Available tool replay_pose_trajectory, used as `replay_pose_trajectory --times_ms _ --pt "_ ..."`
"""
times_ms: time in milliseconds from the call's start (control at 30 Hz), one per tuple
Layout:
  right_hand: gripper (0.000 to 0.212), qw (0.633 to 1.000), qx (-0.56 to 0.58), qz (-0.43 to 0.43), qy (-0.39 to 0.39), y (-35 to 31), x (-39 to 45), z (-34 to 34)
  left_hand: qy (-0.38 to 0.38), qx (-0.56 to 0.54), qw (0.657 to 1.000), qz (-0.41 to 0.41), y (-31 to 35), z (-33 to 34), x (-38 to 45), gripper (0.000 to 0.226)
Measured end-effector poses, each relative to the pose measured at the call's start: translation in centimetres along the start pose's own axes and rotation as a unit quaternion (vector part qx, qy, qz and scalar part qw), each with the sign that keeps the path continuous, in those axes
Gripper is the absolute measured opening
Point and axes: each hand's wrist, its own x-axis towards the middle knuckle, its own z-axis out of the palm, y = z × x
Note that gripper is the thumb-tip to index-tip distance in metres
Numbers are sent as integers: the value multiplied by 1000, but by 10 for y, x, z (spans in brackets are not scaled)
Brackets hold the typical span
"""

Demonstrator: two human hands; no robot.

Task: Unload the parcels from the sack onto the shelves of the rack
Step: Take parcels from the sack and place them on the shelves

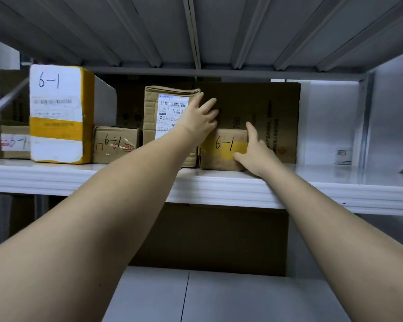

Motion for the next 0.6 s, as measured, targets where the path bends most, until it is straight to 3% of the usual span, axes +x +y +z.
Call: replay_pose_trajectory --times_ms 600 --pt "75 999 -32 -12 -11 1 0 2 -20 4 1000 -16 -5 0 -17 49"
